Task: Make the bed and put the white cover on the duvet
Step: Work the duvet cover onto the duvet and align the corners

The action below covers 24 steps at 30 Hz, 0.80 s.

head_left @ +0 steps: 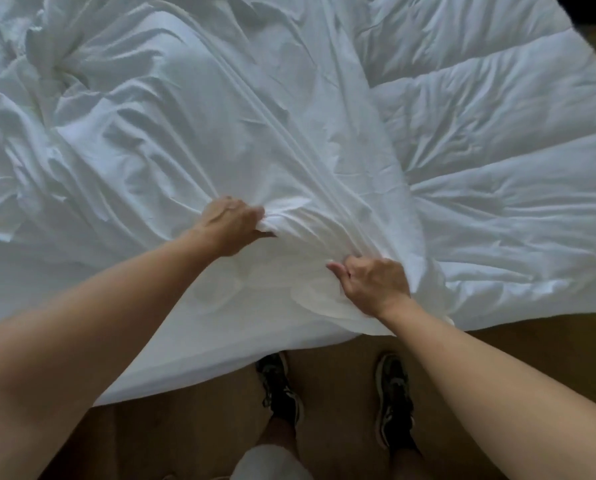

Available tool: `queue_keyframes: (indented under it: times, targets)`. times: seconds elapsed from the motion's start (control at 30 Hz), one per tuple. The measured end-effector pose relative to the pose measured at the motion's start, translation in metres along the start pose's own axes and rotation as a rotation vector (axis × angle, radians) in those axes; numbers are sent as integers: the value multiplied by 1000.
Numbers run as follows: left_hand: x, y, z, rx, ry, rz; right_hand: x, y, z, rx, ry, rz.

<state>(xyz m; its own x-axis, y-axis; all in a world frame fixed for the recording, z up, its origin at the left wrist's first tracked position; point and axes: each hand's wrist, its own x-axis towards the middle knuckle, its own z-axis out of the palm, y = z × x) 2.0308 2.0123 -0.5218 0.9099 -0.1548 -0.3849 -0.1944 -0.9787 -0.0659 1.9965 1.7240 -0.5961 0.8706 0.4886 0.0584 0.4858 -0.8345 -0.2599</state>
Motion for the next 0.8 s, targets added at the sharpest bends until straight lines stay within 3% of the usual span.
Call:
queue_keyframes:
  times: [0.2,0.37,0.47,0.57,0.6,0.67,0.73,0.8]
  targets:
    - [-32,-21,15,-122,-79,77,-2,-1,-3,70,82,-48]
    - [-72,-45,36,-58,-321,-32,-3,-21,-2,150,153,-91]
    - [-65,-42,27,-91,-124,-23,-2,-26,-8,199,253,-4]
    - [-36,-24,12,-82,249,146,11,3,-29,102,285,345]
    - [-27,-12,6,-72,284,151,18,18,-37,97,176,517]
    - [-11,8,0,-51,314,202,28,42,-52,283,-205,793]
    - [1,27,4,-58,323,323,26,57,-58,571,-554,795]
    - [11,34,2,-184,262,389,15,64,-60,863,-701,776]
